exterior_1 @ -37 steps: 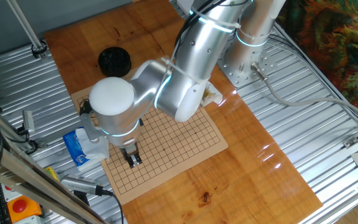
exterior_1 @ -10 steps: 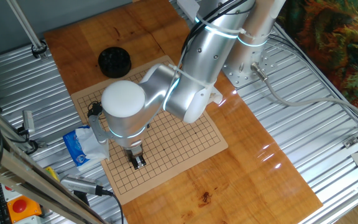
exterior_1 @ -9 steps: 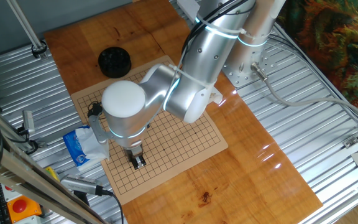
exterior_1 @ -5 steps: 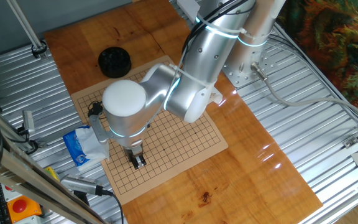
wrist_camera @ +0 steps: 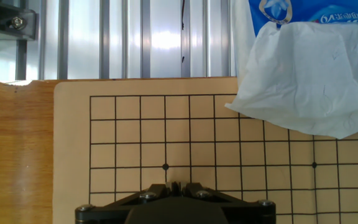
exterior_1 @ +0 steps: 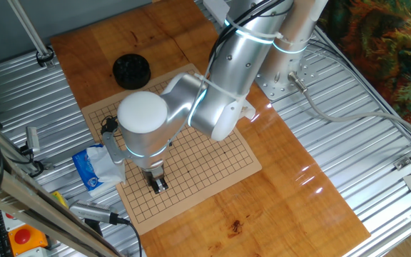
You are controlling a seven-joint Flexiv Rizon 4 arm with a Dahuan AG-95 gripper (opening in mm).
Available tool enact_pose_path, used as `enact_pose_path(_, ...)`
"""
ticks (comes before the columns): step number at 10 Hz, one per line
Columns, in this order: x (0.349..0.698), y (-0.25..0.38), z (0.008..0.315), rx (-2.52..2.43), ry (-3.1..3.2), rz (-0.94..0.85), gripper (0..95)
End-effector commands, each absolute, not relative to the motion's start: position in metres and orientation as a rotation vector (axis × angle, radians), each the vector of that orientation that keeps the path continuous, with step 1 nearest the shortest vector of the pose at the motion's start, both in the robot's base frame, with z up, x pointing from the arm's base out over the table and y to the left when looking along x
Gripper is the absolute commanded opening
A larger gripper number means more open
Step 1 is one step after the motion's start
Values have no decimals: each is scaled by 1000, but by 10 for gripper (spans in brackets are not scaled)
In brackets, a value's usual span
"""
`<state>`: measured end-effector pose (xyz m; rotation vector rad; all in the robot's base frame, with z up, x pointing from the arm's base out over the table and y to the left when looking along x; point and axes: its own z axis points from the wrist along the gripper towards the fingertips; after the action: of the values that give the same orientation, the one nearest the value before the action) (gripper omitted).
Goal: Play the first move as black on the 3-4 point in the upper right corner of the Go board
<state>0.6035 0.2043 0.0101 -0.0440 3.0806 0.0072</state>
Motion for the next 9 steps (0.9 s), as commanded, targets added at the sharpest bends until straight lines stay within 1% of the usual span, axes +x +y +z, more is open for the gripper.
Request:
enact_pose_path(1,604,205,10,-42,3079,8,190)
enact_pose_path(9,603,207,10,-38,3081,-2,190)
